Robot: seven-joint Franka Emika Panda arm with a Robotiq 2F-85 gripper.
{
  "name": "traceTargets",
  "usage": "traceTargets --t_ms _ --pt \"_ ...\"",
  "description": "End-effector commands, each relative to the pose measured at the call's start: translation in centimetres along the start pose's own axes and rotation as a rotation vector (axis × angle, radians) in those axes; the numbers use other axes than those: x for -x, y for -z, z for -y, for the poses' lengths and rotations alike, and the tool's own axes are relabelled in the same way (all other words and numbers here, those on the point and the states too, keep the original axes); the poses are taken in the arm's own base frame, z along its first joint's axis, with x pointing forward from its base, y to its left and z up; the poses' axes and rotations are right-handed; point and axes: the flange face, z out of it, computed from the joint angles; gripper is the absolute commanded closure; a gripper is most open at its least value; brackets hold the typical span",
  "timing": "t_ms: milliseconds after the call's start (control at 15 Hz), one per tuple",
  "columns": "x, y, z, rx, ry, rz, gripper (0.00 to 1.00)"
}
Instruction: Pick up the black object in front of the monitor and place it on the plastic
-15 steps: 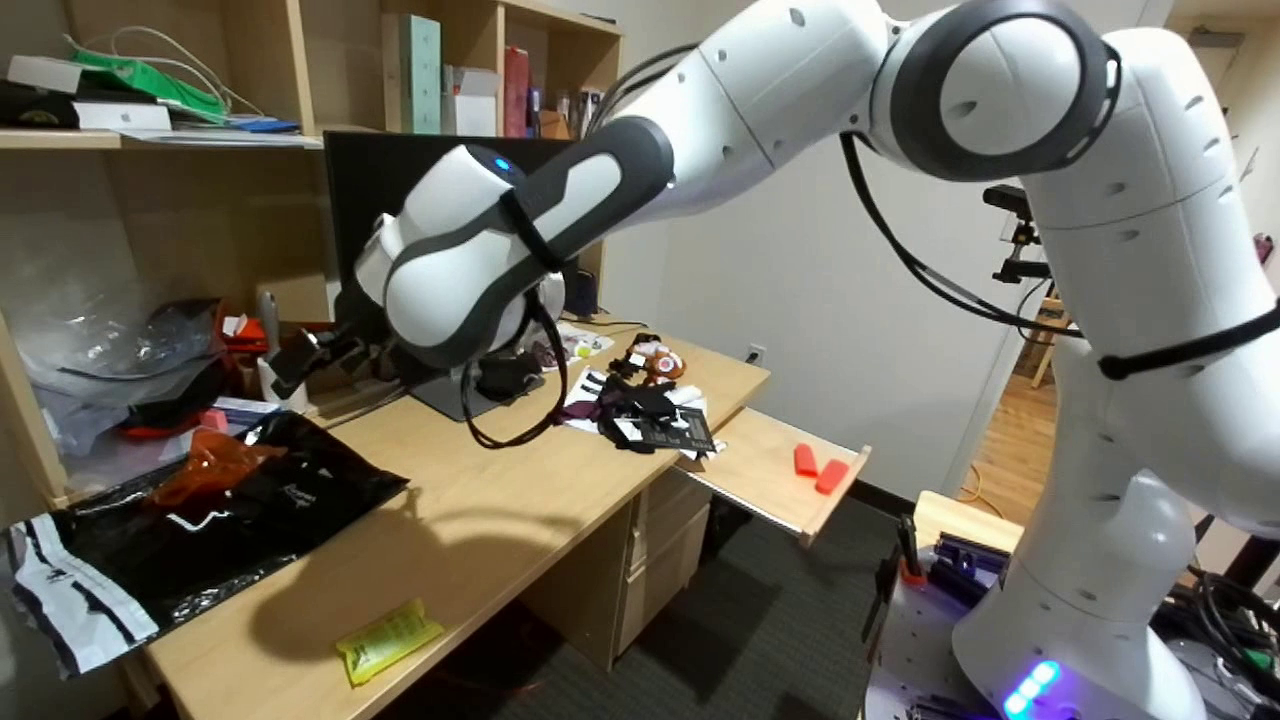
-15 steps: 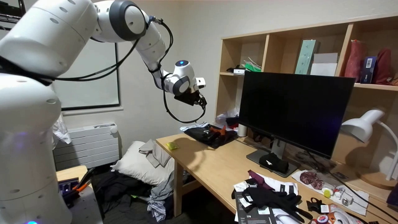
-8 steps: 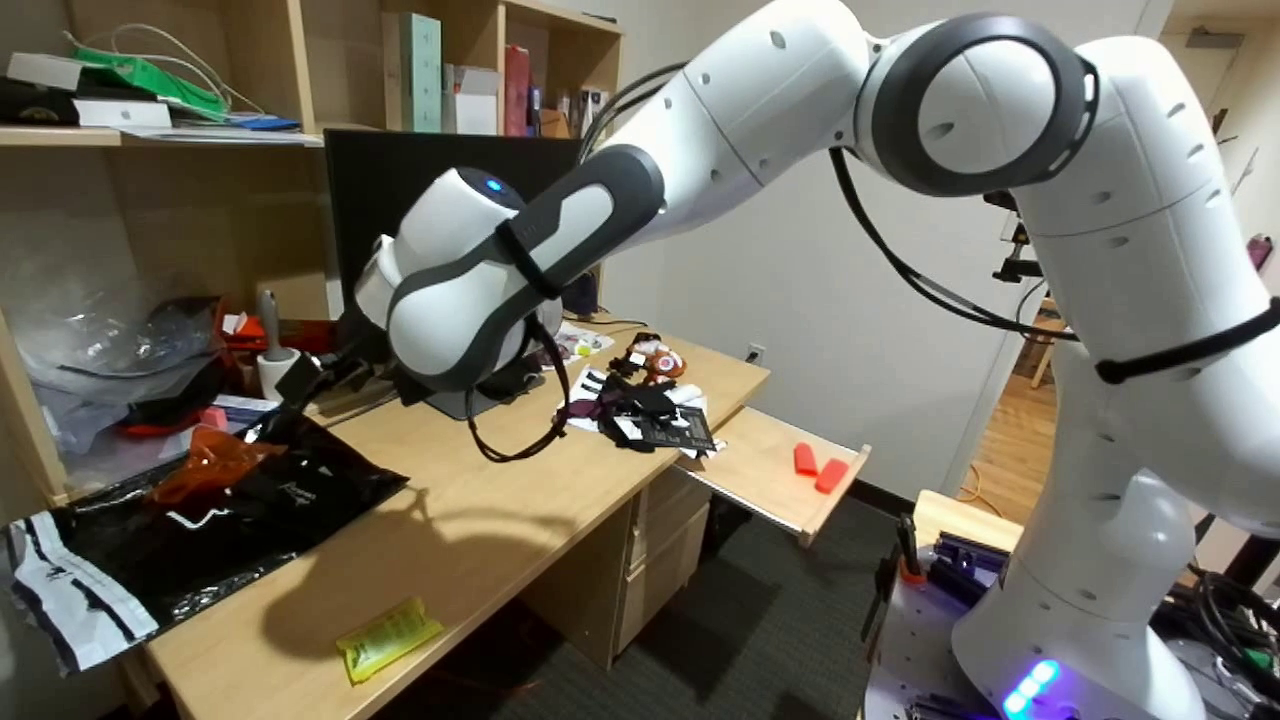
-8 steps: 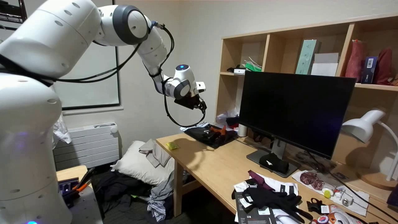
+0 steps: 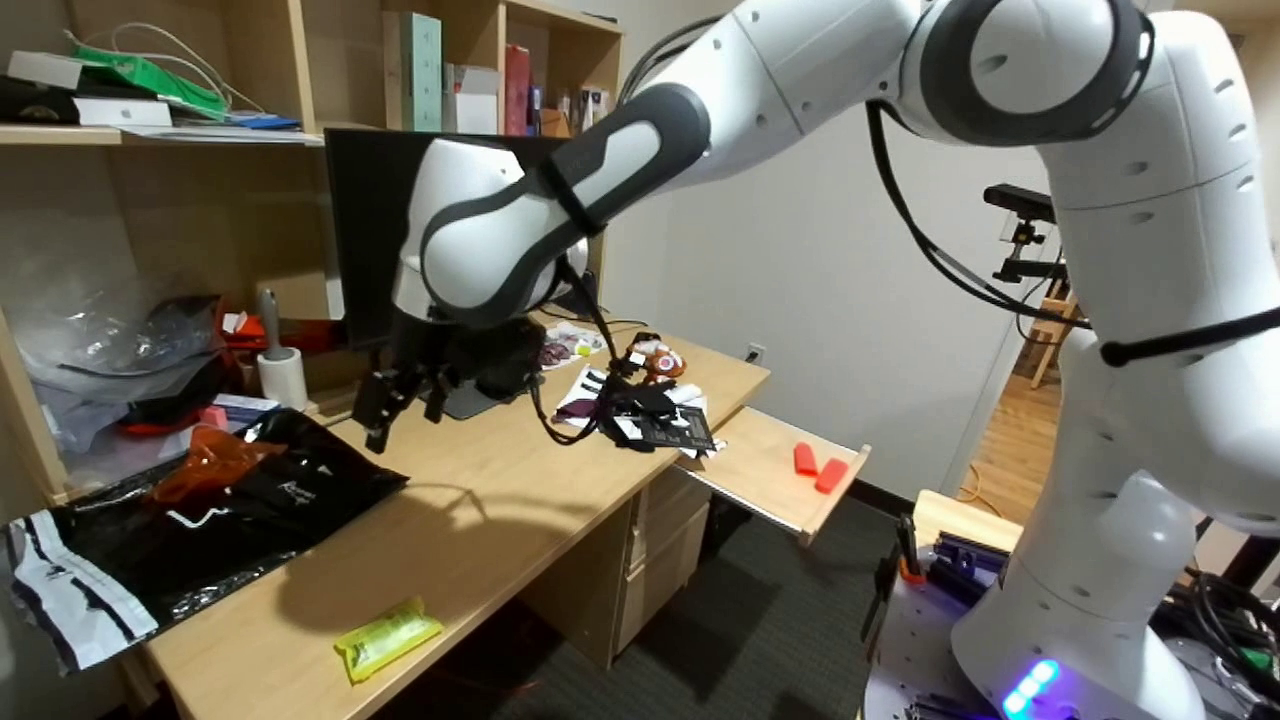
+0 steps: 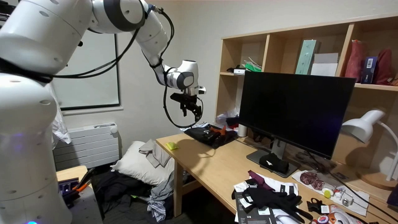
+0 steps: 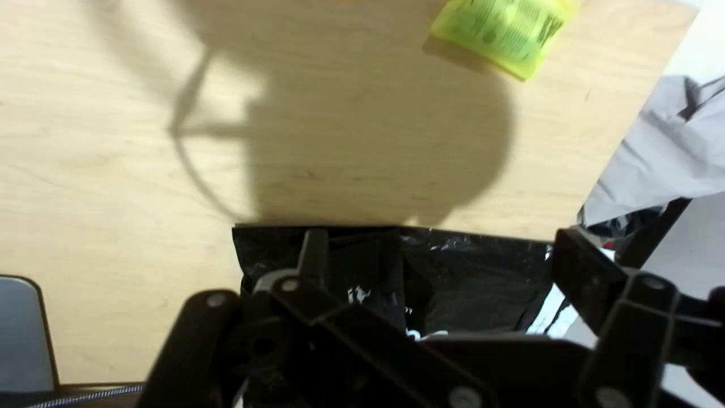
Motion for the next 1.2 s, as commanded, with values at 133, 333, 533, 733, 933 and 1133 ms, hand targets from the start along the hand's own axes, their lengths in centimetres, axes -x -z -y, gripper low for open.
traceTargets --t_ms 133,333,533,733,933,1133 --pt "6.5 6.9 -1.2 -0.032 0.105 0.107 0.0" --pt "9.2 9.3 -3.4 -0.017 0.094 0.103 0.0" --pt "11.5 10.6 -7.7 0.019 0.013 0.113 0.0" --pt "13.2 11.4 -12.4 0.045 -0.114 0.119 0.0" --pt "14.1 11.1 -17.1 0.008 -0.192 0.158 0.0" --pt "14.6 10.3 -19.8 -0.06 -0.174 0.188 0.0"
